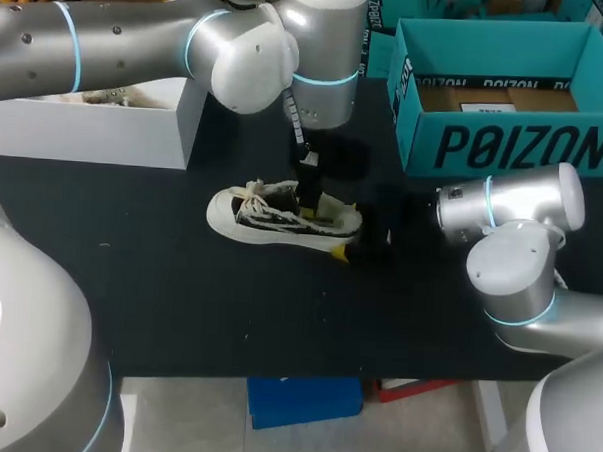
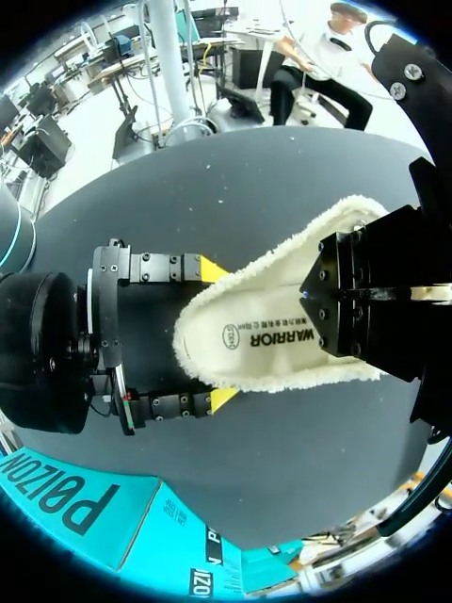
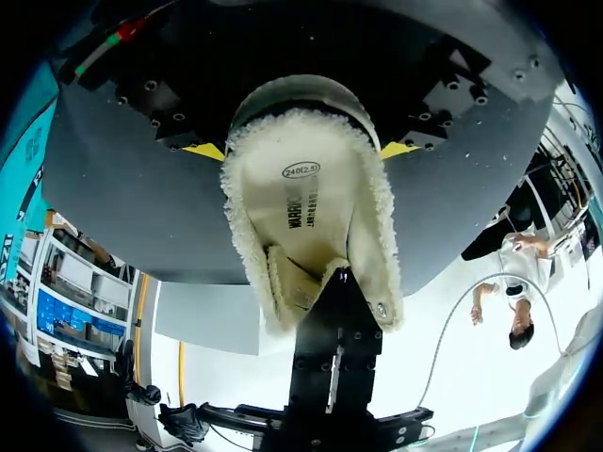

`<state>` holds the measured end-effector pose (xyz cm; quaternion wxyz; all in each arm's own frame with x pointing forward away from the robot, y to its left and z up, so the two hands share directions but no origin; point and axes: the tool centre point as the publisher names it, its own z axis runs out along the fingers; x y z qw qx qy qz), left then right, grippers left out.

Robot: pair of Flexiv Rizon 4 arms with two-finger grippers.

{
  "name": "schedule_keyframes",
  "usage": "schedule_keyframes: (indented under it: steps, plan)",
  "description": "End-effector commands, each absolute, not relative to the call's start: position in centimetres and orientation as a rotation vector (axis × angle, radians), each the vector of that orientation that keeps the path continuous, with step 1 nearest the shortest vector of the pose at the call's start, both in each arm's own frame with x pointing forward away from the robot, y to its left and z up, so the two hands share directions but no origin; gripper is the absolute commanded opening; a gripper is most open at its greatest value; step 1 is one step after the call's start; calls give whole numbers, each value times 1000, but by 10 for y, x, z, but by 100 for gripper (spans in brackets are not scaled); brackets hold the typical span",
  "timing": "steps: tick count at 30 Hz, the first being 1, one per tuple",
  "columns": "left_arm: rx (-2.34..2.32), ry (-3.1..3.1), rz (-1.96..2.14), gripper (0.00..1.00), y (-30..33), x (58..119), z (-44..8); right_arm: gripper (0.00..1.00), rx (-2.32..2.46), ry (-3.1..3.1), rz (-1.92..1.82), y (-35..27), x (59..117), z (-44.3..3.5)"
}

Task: Take the shoe out of the shoebox, open the shoe tongue, remove and reinsert the insole, then place the shoe into the shoebox

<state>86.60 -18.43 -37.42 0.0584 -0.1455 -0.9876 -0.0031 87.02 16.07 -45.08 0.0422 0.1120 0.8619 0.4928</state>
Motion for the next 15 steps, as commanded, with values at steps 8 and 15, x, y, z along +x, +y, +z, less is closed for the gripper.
schedule_keyframes:
  steps: [8, 15]
  plan:
    - [-421, -2936, -42, 0, -178, 856, -388, 0, 348, 2640, 1502, 164, 871, -457]
    - [-386, -2932, -86, 0, -175, 854, -394, 0, 348, 2640, 1502, 164, 871, -457]
